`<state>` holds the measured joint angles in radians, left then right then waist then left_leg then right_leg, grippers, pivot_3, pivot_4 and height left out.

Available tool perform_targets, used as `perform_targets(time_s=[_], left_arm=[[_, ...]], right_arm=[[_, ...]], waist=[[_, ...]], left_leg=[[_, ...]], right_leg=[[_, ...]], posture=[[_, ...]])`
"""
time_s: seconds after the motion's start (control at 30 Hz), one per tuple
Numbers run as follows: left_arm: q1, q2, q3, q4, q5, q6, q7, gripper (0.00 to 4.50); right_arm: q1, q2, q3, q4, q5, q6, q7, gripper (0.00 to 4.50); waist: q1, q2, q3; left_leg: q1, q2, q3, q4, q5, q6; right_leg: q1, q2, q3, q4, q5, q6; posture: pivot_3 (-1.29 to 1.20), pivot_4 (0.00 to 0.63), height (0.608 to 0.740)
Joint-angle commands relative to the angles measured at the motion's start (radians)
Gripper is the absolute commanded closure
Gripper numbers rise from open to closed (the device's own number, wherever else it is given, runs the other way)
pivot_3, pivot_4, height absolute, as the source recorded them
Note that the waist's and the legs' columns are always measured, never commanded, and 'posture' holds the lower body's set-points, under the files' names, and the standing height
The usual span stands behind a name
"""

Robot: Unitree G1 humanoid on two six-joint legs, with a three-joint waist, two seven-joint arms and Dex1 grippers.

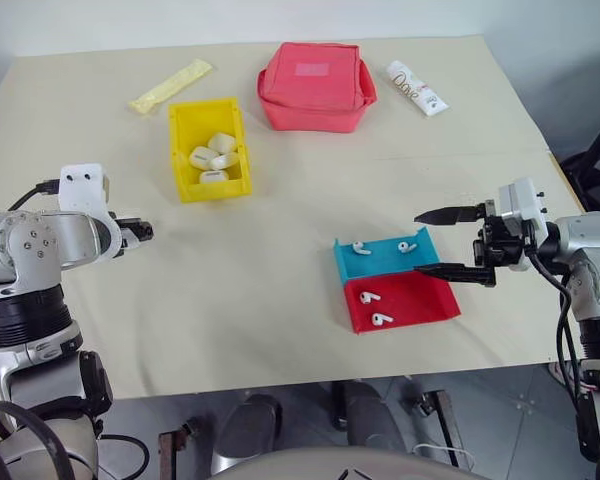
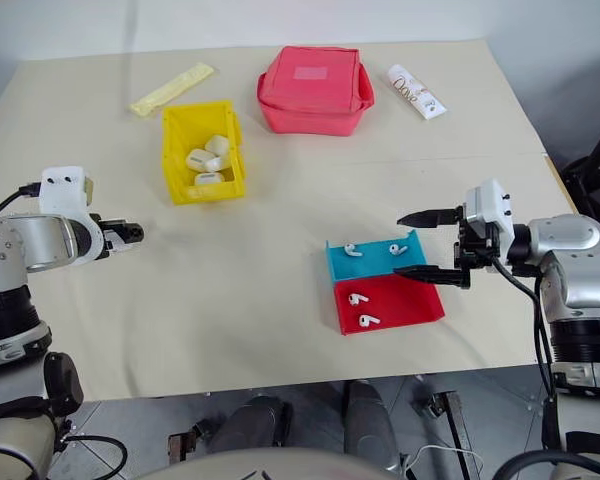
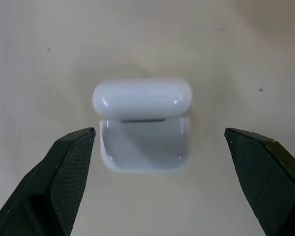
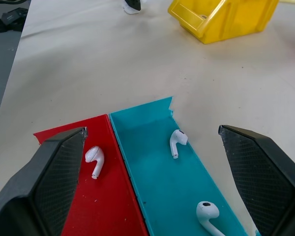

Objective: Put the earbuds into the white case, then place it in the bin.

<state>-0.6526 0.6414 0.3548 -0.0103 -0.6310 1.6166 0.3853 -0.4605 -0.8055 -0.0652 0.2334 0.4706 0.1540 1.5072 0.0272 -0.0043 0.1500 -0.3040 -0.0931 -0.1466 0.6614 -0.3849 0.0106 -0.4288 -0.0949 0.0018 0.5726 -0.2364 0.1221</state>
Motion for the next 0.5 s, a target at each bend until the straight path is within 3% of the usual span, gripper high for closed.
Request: perform_targets(time_s=[0.03, 0.5], left_arm=[[-0.029, -0.001, 0.013, 0.021, -0.015, -0.002, 0.035, 0.01], [-0.084, -0.035, 0.008, 0.146, 0.008, -0.002, 0.093, 0.01]], right_arm=[[0.001, -0.021, -0.036, -0.036, 0.019, -0.002, 0.005, 0.00], [0.024, -0.027, -0.043, -0.062, 0.021, 0.020, -0.012, 0.00]], waist=[[0.000, 0.000, 0.000], [0.001, 0.000, 0.000]], left_leg=[[0.000, 0.000, 0.000, 0.000, 0.000, 0.000], [0.000, 0.000, 0.000, 0.001, 0.000, 0.000]], right_leg=[[0.000, 0.000, 0.000, 0.000, 0.000, 0.000], [0.000, 0.000, 0.000, 0.001, 0.000, 0.000]], posture=[[0.00, 0.150, 0.740], [0.00, 0.150, 0.740]])
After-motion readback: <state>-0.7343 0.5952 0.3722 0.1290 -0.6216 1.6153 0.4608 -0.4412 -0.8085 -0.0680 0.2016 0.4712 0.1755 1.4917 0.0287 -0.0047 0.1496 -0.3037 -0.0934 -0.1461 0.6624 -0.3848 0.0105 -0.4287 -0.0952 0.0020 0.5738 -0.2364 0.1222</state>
